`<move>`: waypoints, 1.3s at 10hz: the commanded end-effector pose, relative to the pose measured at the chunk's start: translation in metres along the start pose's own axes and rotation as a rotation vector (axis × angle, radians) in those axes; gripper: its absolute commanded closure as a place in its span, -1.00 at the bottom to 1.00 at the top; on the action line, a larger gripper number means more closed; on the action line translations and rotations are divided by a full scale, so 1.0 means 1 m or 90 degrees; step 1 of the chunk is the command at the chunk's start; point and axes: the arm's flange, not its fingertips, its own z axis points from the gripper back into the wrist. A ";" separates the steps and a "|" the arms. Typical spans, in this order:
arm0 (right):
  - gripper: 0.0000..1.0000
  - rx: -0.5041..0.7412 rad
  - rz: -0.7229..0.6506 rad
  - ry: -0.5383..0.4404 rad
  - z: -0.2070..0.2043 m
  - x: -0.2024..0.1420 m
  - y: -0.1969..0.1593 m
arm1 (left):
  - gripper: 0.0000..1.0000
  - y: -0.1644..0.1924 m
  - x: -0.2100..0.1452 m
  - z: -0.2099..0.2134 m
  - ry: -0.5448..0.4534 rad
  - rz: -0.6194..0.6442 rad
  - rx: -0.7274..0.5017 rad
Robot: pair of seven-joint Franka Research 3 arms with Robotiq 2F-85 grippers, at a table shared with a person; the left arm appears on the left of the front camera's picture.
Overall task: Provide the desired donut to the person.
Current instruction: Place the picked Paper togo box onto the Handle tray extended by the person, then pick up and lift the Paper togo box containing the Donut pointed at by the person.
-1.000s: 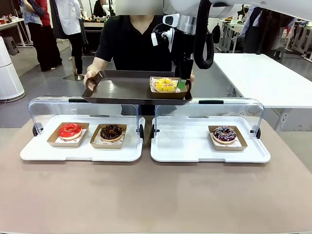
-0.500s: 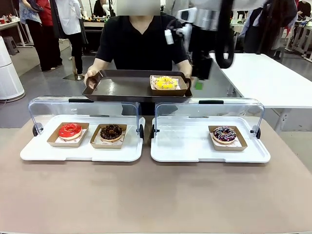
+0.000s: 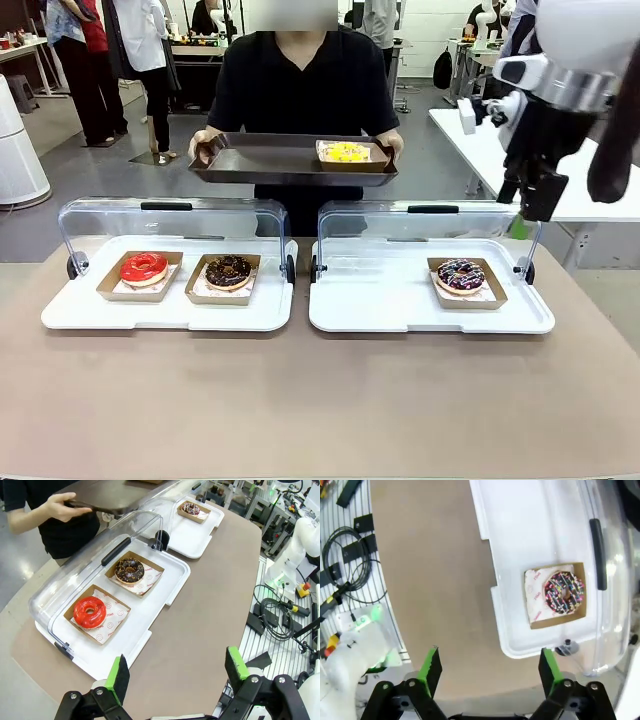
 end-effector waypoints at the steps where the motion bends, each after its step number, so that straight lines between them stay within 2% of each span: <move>1: -1.00 0.000 0.008 0.006 0.005 0.010 -0.001 | -1.00 0.000 0.000 0.001 -0.014 -0.012 -0.005; 13: -1.00 0.000 0.008 0.006 0.005 0.010 -0.001 | -1.00 0.000 0.000 0.001 -0.014 -0.012 -0.005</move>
